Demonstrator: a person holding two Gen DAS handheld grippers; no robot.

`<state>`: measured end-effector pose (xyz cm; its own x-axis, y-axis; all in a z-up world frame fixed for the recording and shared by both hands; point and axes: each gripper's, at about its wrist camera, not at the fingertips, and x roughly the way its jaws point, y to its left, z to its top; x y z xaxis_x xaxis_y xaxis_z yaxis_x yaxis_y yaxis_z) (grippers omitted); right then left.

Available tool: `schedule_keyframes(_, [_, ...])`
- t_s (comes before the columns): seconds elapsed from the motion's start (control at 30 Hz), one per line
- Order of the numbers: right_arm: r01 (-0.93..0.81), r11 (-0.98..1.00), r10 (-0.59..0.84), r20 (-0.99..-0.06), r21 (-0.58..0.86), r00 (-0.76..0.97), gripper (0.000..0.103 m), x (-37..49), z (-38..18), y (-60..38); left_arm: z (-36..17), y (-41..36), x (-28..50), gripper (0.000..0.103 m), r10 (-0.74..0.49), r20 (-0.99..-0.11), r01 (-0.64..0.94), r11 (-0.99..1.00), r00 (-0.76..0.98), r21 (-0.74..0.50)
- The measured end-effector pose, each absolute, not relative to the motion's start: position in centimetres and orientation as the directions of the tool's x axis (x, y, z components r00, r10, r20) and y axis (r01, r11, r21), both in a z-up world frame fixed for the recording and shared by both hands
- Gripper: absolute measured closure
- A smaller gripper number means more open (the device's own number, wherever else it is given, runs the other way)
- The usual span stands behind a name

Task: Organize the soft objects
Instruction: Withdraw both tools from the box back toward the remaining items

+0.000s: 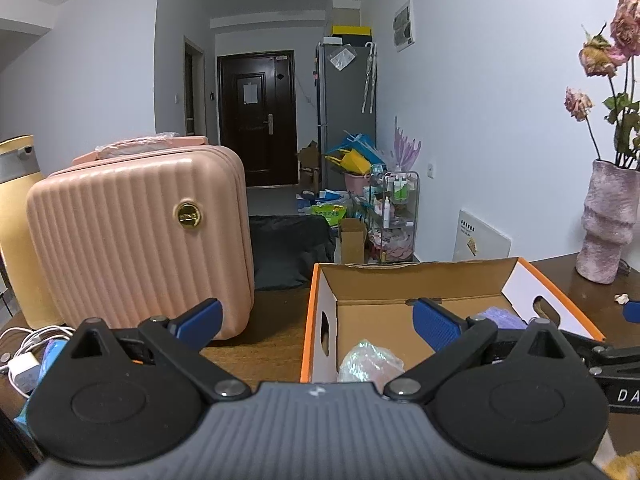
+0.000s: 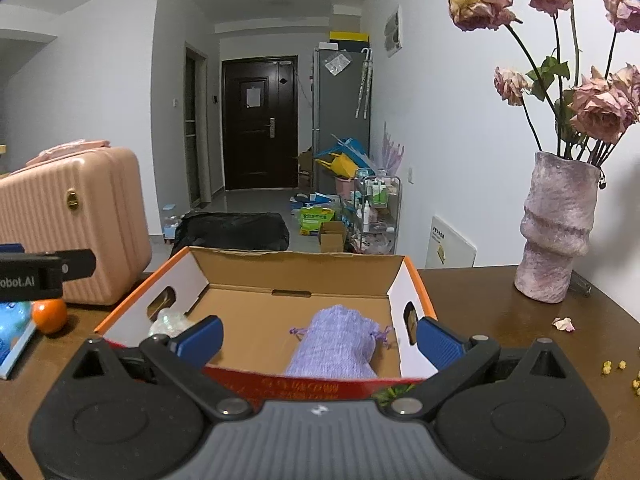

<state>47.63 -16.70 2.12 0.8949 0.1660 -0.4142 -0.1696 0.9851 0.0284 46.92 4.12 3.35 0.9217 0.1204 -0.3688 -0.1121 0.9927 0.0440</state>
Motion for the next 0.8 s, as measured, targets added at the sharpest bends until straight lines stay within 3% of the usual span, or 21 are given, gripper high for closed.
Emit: schedule_keyframes(0.8, [-0.216, 0.976, 0.213, -0.409, 0.039, 0.887, 0.0, 37.9, 0.7, -16.2, 2.9, 5.3, 38.0, 0.0, 0.113, -0.382, -0.109, 0.994, 0.917, 0.032])
